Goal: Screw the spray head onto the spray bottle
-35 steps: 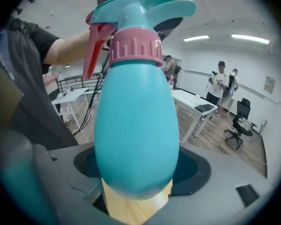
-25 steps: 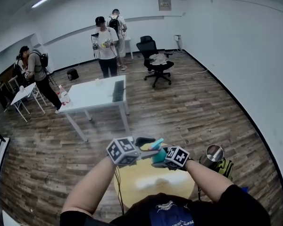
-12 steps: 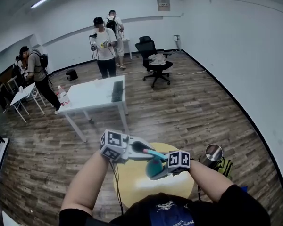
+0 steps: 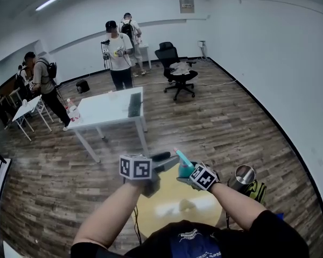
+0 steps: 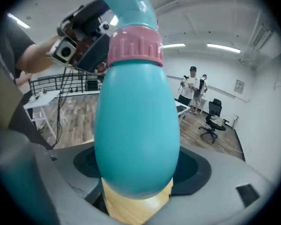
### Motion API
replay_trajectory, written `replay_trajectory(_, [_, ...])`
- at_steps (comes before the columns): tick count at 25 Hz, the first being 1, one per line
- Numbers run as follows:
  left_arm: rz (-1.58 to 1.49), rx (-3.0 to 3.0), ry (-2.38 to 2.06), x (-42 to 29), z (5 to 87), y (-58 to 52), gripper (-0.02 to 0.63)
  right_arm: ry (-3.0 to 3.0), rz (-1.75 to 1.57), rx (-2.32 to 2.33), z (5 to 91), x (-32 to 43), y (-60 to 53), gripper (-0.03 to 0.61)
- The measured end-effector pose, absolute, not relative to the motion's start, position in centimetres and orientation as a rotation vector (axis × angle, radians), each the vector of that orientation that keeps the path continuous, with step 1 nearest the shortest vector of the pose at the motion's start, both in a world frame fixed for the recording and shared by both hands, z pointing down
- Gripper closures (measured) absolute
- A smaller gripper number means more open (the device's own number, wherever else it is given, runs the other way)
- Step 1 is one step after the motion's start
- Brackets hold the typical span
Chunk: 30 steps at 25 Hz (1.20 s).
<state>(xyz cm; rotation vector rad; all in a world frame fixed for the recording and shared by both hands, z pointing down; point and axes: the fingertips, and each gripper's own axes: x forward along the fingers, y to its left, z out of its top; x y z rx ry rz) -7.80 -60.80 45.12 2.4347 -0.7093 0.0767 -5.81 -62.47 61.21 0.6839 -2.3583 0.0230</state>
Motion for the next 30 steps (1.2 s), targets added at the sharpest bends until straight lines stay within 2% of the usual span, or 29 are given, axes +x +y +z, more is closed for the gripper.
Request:
replay_trajectory(6, [0.112,2.229,-0.788,-7.2,47.7,-62.0,0.318,-2.201,-0.062,0.779,63.0,-5.8,-63.0,0.173])
replay_trajectory(13, [0.261,2.370,-0.814,-6.5,48.0,-62.4,0.330,-2.178,-0.113,0.769,62.9,-5.4,-62.9,0.175])
replay_trajectory(21, [0.564,2.673,-0.437,-5.2,46.9,-59.2,0.353,-2.287,-0.121,0.521,62.9,-7.1,-59.7,0.173])
replay_trajectory(26, [0.707,2.801,-0.098,-5.1,46.6,-55.9,0.393,-2.341,-0.141,0.262,63.2,-8.8,-56.4,0.178])
replay_trajectory(28, [0.708,2.835,-0.047,-4.8,46.3,-55.1,0.422,-2.364,-0.135,0.199,63.1,-9.4,-55.5,0.178])
replay_trajectory(30, [0.630,2.847,-0.164,-4.9,45.8,-56.5,0.401,-2.387,-0.103,0.239,62.6,-9.5,-56.2,0.178])
